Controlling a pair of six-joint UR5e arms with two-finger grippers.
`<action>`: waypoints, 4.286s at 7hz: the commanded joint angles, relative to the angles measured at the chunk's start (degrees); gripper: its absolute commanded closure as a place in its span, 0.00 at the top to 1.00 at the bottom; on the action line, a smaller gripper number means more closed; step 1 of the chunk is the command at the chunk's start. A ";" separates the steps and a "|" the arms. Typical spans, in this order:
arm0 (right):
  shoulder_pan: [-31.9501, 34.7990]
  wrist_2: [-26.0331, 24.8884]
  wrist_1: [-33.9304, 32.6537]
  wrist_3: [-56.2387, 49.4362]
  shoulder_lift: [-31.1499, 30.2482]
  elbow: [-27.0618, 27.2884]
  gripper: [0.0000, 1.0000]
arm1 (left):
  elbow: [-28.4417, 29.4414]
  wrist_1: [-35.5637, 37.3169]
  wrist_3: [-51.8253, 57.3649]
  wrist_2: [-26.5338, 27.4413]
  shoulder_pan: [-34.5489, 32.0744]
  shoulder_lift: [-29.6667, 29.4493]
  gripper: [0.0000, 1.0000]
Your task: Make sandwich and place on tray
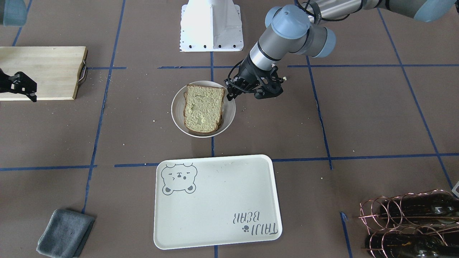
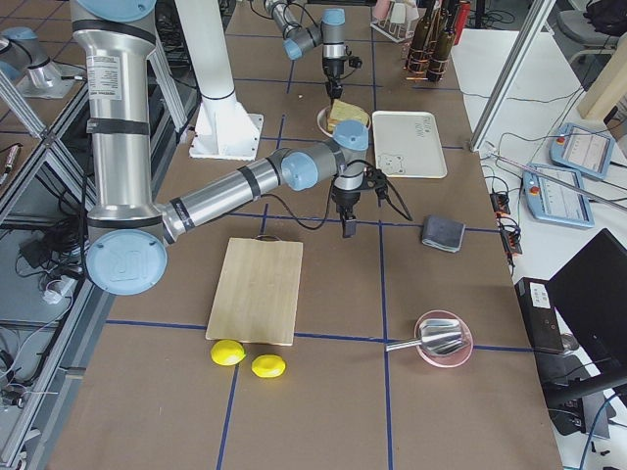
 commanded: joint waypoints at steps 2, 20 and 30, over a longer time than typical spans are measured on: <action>14.84 4.79 0.09 -20.85 -2.56 -11.64 1.00 | 15.22 -3.32 -16.11 1.67 -4.33 -9.08 0.00; 21.80 5.49 0.27 -20.36 -1.77 -15.99 1.00 | -11.51 12.47 33.06 11.18 -11.79 12.57 1.00; 26.30 11.99 0.00 -20.28 -2.47 -15.20 1.00 | -3.90 14.14 95.96 -11.76 -46.97 32.21 1.00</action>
